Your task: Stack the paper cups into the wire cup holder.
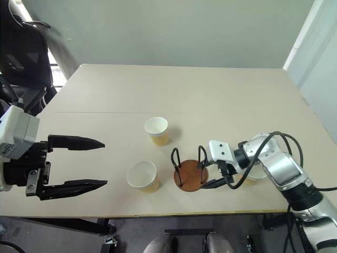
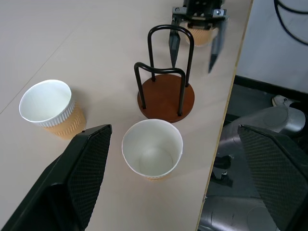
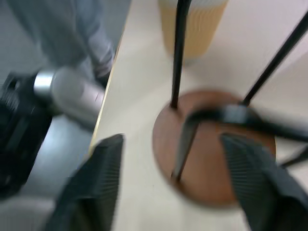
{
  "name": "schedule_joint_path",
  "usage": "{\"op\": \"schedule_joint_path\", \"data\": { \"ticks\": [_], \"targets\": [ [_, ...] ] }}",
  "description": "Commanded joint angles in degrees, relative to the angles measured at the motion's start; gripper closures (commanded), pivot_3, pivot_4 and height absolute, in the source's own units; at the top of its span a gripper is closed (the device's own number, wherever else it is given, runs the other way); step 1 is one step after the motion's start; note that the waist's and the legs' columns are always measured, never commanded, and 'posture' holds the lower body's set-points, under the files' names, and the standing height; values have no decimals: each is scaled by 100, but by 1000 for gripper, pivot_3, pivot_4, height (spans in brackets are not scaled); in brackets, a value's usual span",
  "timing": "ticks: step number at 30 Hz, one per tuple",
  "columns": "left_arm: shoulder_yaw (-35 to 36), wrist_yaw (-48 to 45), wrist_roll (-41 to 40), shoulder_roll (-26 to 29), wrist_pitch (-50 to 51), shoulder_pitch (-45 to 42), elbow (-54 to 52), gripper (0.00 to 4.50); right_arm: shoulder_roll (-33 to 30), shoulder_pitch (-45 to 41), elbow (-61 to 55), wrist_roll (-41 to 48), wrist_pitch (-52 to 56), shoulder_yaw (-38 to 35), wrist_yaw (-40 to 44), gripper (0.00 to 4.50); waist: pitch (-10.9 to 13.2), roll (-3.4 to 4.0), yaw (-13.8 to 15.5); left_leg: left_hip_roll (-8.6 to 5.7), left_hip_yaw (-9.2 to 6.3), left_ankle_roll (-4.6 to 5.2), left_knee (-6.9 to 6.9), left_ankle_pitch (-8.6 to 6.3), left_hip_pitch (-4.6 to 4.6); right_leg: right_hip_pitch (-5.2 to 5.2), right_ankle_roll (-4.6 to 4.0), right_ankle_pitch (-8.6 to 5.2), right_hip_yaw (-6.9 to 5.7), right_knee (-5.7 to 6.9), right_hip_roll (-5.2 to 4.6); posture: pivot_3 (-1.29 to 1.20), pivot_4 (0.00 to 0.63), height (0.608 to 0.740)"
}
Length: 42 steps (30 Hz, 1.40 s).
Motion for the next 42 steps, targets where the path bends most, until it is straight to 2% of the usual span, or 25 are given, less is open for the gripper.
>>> {"op": "schedule_joint_path", "data": {
  "ticks": [1, 8, 11, 14, 18, 21, 26, 31, 35, 42],
  "targets": [
    [-24, -63, 47, 10, -163, -55, 67, 0, -185, -256, -132, -98, -246, -148, 166, 9, 0, -1, 0, 0, 0, 0, 0, 0, 1, 0, -1, -1, 0, 0, 0, 0, 150, 740],
    [-292, -58, 97, 5, -370, -177, 149, 0, -444, -653, -79, -145, -554, -354, 345, 9, 0, 0, -1, 0, 0, 0, -2, 0, 2, 0, -2, -1, 0, 1, 0, 0, 150, 740],
    [-358, -180, 192, 61, -505, -245, 300, 0, -901, -1229, 213, -18, -619, -813, 647, 9, 5, 8, 0, -1, 1, 2, -1, 1, -9, -9, -2, -1, 1, 1, 0, 0, 150, 740],
    [-530, -413, 271, 151, -728, -391, 526, 0, -1542, -1394, 661, -148, -1052, -1089, 958, 9, 0, -1, 57, -2, -3, 4, -2, 3, -18, -14, -20, -12, 1, -1, 0, 0, 150, 740],
    [-1083, -704, 96, 322, -1066, -932, 659, 0, -2452, -805, 665, -12, -1284, -1406, 1160, 9, -13, -25, 132, -1, -10, -4, -6, -14, -16, -11, -41, -28, -4, 2, 0, 0, 150, 740],
    [-2013, -630, -378, 279, -1229, -2052, 708, 0, -2806, 197, -95, 463, -715, -2049, 1086, 9, -10, -27, 144, -3, -4, -18, -2, -31, -19, -10, 4, -4, -4, 0, 0, 0, 150, 740],
    [-2668, -815, -52, 225, -1322, -2288, 930, 0, -2883, 1258, -1122, 822, -95, -2576, 720, 9, -2, -11, 47, -3, 16, -40, -9, -40, -6, 16, 22, -23, 10, 3, 1, 0, 150, 740],
    [-2870, -887, 168, 190, -1388, -2240, 986, 0, -2918, 1705, -1500, 906, 115, -2753, 523, 9, -1, -13, 5, 1, 17, -22, -4, -24, 6, 20, 38, -44, 10, 0, 4, 0, 150, 740],
    [-2857, -825, 102, 149, -1318, -2180, 792, 0, -2900, 1789, -1226, 501, -123, -2382, 391, 9, -2, -14, 14, -8, 16, 14, 2, -15, 6, 20, 59, -40, 25, -5, 2, 0, 150, 740],
    [-2394, -810, -34, 199, -1121, -1869, 594, 0, -2838, 1707, -752, 213, -622, -2038, 522, 9, -1, -14, 18, -11, 15, 25, 8, -17, 3, 20, 68, -34, 29, -4, 2, 0, 150, 740]
  ]
}}
